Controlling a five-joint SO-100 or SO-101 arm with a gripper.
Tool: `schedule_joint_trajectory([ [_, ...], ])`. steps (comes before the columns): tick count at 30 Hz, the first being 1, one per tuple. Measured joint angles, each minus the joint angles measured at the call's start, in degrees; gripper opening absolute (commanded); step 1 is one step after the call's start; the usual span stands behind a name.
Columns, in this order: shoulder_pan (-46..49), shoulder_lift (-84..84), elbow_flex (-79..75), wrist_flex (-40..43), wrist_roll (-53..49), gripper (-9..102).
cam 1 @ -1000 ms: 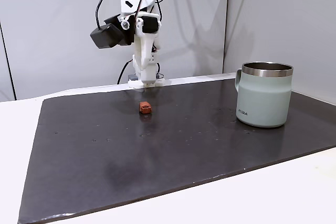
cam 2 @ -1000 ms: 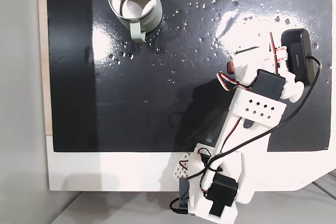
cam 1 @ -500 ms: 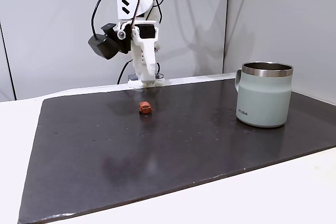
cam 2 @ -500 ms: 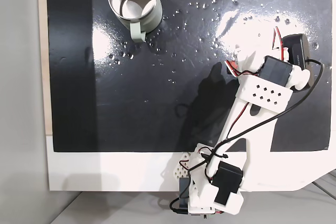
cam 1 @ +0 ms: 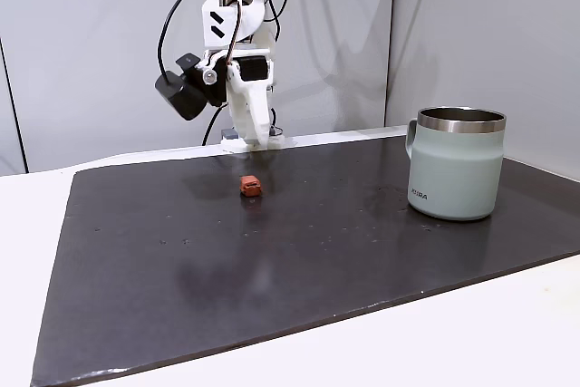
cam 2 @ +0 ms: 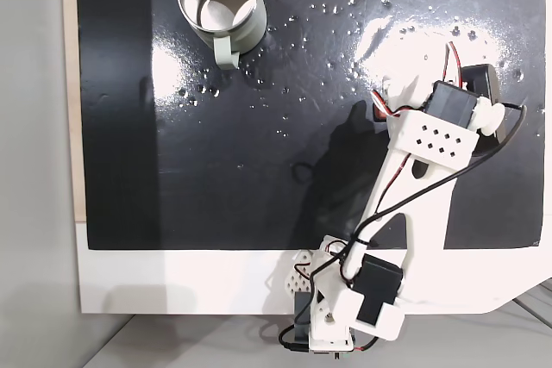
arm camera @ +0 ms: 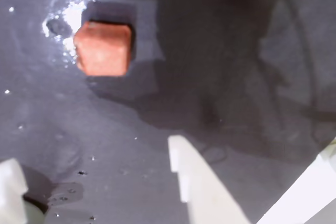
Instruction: Grasp a cube and put it in the cup.
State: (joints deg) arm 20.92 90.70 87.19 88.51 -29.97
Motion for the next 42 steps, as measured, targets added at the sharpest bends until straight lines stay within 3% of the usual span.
schedule_joint_trajectory([
  [34, 0.9, -17.4, 0.0, -9.8, 0.8, 29],
  [42, 0.4, -17.4, 0.0, -9.9, 0.8, 17],
])
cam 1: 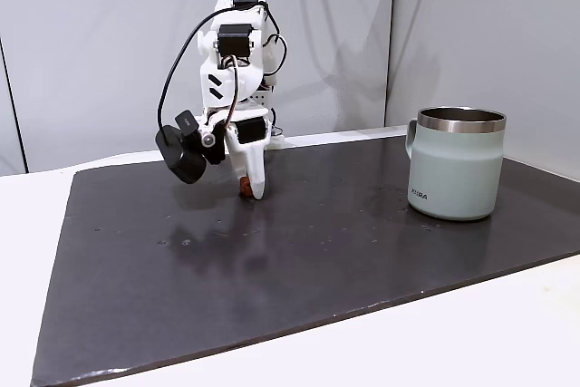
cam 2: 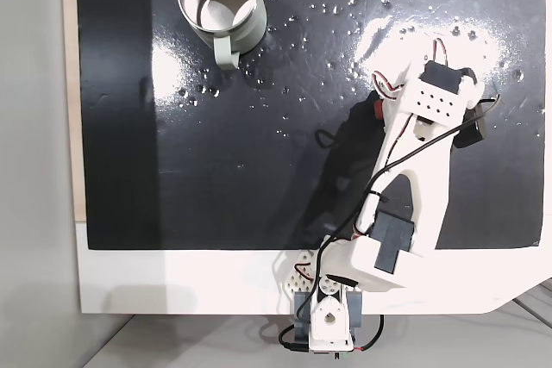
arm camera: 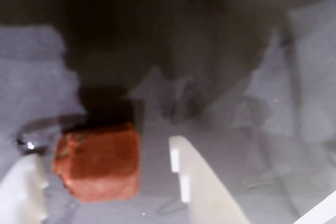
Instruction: Grasp a cube and put it in the cup.
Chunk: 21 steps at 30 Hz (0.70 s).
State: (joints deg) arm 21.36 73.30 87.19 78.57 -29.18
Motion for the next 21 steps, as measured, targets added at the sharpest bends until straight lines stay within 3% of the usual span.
schedule_joint_trajectory([
  [6, 0.0, 0.0, -0.1, 0.0, 0.0, 6],
  [21, -0.3, 3.8, -0.1, 3.6, 1.7, 5],
])
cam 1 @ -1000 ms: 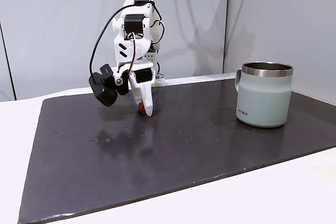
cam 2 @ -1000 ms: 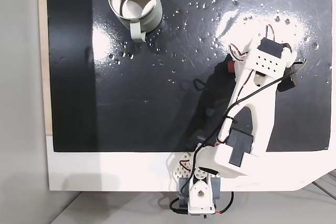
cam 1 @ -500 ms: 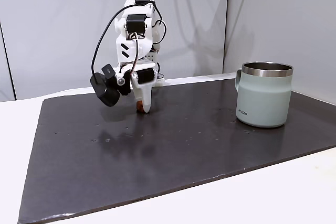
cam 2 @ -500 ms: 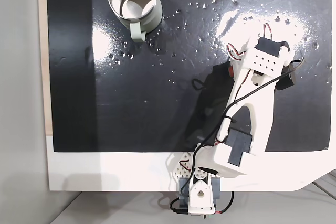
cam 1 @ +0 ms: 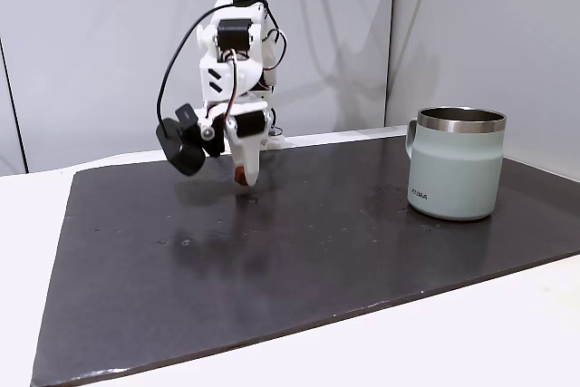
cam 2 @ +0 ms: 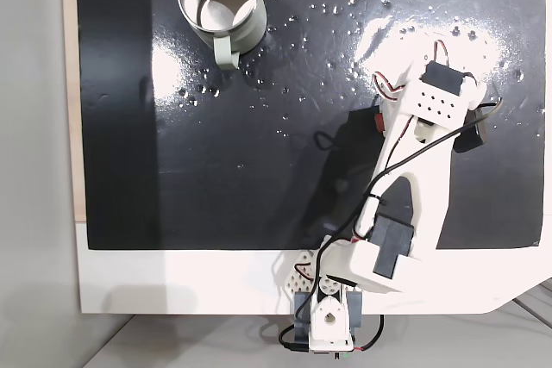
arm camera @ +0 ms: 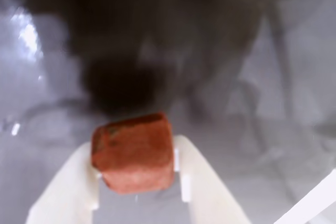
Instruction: Grasp a cube and put it in the cup.
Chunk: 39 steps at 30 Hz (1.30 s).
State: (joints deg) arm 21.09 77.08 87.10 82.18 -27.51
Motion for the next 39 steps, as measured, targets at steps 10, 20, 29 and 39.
schedule_joint_trajectory([
  [10, -4.7, 18.3, -6.7, 12.0, 5.4, 5],
  [20, -6.2, 23.6, -22.8, 20.1, 6.8, 5],
  [29, -8.0, 19.7, -30.1, 20.1, 8.3, 5],
  [39, -16.5, 2.3, -52.5, 20.5, 15.6, 5],
])
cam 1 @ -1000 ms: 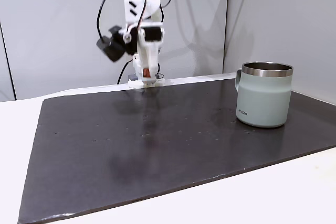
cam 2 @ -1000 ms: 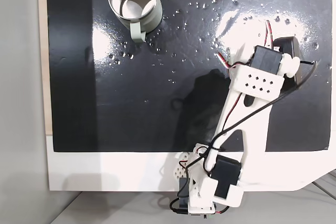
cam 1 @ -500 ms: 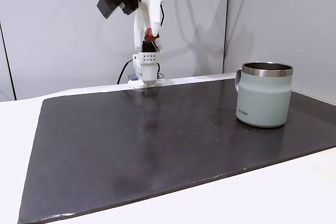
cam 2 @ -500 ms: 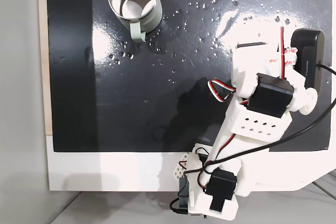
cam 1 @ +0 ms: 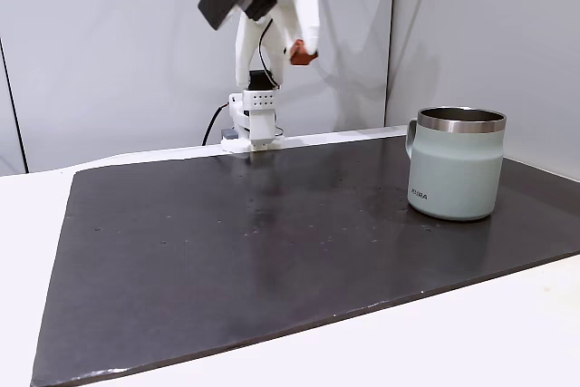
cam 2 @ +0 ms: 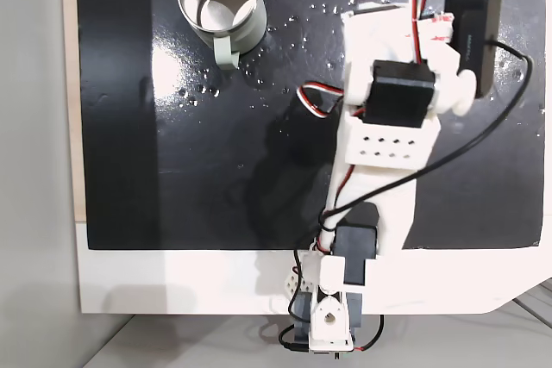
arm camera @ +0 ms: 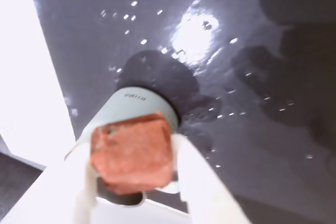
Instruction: Grasp a cube and put it in the cup.
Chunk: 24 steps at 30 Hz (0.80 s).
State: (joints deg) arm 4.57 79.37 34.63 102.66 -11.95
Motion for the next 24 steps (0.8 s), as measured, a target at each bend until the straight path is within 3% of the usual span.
schedule_joint_trajectory([
  [13, -16.3, -19.2, -24.9, 0.0, 3.9, 5],
  [24, -24.5, -24.8, -28.4, -3.0, 5.5, 5],
])
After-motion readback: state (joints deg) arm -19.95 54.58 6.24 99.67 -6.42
